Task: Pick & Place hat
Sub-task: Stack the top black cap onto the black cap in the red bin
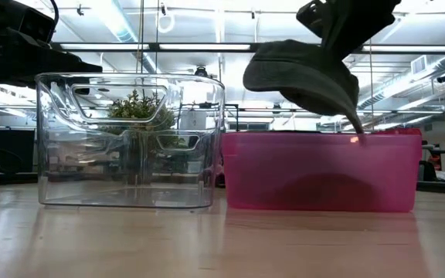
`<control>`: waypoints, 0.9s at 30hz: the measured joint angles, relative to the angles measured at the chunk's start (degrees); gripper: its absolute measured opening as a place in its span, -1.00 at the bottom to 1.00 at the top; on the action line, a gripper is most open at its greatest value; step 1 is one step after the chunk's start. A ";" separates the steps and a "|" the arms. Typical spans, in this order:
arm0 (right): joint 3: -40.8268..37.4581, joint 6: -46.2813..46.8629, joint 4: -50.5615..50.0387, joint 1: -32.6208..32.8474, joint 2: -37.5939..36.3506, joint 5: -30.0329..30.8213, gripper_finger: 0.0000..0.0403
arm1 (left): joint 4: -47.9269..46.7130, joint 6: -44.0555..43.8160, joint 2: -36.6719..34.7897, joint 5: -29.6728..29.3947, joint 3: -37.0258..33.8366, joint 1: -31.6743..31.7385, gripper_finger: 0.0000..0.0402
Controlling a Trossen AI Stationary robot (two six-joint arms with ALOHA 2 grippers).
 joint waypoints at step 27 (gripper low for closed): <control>0.31 -8.40 2.88 -11.55 13.89 -18.08 -1.00 | -0.09 0.00 0.01 0.00 0.01 0.01 0.11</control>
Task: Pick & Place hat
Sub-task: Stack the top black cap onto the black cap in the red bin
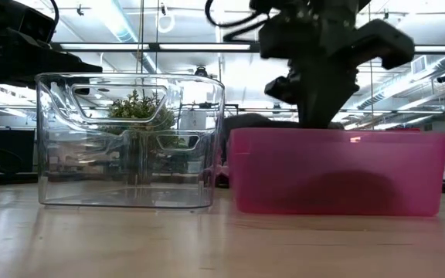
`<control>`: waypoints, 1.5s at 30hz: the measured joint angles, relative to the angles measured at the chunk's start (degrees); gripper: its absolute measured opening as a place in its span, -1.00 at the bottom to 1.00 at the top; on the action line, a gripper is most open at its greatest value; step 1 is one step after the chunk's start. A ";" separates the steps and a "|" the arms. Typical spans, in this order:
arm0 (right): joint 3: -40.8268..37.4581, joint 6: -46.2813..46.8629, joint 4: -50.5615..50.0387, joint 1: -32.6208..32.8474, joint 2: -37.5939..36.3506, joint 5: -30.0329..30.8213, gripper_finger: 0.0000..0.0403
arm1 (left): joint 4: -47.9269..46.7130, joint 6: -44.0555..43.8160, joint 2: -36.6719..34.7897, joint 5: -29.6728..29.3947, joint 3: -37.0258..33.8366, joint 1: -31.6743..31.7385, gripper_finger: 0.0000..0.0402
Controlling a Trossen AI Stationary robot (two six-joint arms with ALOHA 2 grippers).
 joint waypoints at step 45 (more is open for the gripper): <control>-0.46 11.64 1.42 -2.32 -2.41 -3.79 -0.33 | 0.09 -0.01 -0.01 0.00 -0.01 -0.02 0.11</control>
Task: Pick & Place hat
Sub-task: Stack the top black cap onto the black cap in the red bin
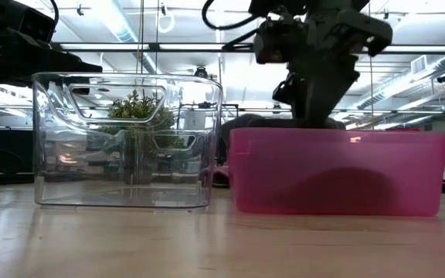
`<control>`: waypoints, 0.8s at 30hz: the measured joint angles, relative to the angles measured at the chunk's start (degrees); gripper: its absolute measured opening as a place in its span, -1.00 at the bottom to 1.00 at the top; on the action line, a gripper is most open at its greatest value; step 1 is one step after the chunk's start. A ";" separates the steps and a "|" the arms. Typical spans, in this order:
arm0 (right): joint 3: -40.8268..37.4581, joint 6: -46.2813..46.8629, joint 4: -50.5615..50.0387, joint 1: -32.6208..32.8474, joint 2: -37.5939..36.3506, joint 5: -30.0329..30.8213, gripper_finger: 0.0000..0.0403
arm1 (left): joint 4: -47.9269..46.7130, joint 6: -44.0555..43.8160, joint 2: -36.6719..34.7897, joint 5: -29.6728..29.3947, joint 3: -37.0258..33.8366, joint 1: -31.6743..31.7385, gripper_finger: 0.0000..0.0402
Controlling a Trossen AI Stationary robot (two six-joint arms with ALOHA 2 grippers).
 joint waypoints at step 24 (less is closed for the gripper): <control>0.20 0.57 19.67 -2.42 0.47 10.54 -0.33 | -0.10 0.00 0.01 0.00 0.01 0.00 0.11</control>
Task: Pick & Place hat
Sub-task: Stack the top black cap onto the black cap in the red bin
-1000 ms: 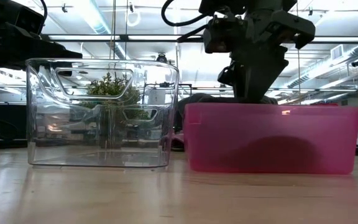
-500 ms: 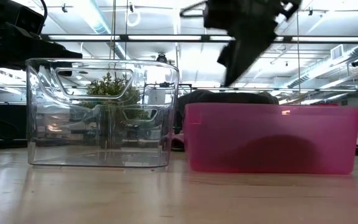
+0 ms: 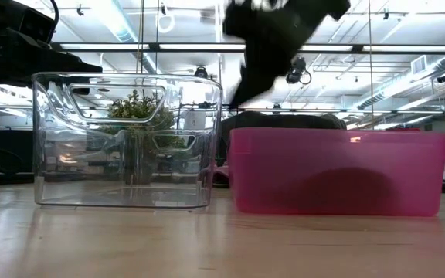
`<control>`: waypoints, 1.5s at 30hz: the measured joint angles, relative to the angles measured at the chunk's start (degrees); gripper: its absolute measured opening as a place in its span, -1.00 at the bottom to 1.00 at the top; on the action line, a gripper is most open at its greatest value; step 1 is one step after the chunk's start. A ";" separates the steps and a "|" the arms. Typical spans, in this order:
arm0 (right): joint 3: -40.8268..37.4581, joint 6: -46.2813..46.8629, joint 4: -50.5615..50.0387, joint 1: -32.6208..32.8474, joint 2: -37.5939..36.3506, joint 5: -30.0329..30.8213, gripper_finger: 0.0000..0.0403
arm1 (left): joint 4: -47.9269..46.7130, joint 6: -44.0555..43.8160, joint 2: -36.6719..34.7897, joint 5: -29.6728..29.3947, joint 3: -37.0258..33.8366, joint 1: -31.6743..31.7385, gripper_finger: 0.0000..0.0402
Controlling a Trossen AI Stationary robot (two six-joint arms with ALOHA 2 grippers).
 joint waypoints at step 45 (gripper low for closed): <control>-8.70 19.36 -29.74 2.47 -16.45 -1.14 -0.33 | 0.10 0.00 -0.02 0.00 -0.01 0.00 0.11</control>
